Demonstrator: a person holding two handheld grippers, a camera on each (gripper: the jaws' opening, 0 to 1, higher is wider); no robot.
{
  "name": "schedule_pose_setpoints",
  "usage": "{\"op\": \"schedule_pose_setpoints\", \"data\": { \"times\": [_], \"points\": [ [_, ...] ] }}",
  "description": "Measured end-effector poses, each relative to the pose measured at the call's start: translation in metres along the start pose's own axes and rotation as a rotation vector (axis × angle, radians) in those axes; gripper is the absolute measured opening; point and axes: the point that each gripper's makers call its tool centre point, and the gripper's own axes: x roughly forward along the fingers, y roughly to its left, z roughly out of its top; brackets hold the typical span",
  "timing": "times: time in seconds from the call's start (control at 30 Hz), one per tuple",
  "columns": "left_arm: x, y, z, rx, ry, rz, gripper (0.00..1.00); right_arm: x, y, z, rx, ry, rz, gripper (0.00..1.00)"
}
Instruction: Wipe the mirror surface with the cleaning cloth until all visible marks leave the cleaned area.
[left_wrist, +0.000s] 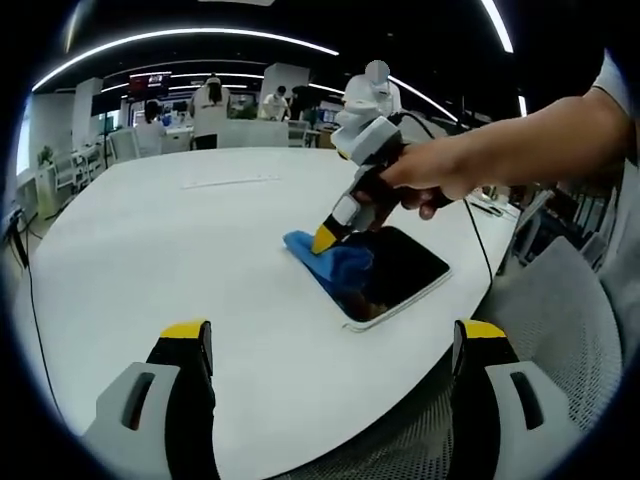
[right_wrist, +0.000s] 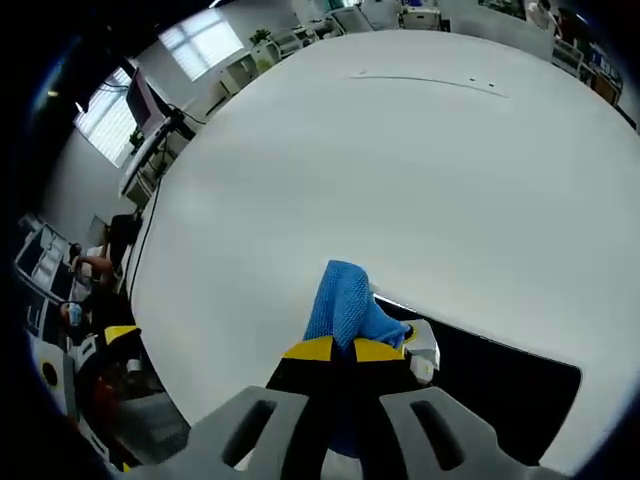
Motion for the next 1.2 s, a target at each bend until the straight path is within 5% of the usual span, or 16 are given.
{"op": "schedule_pose_setpoints", "data": {
  "times": [0.33,1.2],
  "points": [
    [0.000,0.002,0.000,0.000,-0.002,0.007,0.99,0.010,-0.012,0.016,-0.002,-0.005,-0.005,0.00],
    [0.001,-0.001,0.003,-0.022,-0.017,-0.008,0.99,-0.001,-0.023,0.007,-0.001,-0.005,-0.013,0.00]
  ]
}}
